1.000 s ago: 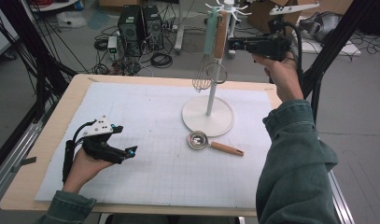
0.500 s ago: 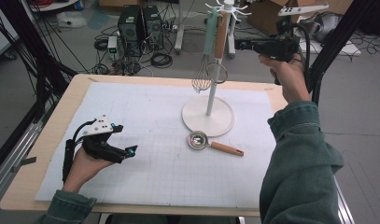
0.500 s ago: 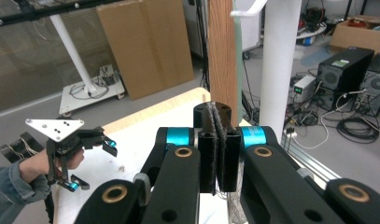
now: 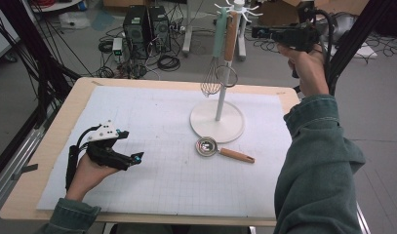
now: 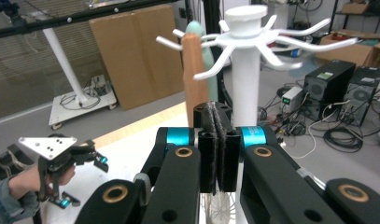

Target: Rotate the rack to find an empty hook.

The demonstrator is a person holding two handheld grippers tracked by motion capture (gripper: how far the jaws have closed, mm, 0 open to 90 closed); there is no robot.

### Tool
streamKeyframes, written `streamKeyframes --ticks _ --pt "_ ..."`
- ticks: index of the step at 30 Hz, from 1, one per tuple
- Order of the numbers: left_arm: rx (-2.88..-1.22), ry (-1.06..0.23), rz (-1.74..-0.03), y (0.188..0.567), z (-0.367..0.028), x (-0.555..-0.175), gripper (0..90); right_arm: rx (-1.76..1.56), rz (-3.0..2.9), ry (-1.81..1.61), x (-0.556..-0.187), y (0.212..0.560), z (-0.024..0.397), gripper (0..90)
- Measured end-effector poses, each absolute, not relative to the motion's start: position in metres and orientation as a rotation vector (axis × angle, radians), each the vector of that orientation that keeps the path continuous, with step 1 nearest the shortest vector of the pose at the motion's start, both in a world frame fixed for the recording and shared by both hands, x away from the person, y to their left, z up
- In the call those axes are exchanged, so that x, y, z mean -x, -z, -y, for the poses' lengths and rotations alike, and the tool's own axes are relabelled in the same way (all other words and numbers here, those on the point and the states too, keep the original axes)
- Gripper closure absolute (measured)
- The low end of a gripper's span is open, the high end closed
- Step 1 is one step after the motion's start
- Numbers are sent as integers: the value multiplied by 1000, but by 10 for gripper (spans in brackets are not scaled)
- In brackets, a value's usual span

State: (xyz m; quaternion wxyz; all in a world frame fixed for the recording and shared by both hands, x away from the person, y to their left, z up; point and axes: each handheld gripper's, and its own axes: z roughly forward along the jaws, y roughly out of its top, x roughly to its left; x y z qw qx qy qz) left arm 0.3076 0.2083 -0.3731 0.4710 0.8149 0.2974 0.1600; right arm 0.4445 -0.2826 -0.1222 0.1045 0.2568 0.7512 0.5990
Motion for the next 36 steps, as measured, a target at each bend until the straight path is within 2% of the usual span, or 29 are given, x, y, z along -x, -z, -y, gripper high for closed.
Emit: streamKeyframes --ticks 36 --pt "-2011 -376 -709 372 -206 -306 65 -741 -2185 -1677 -436 105 240 900"
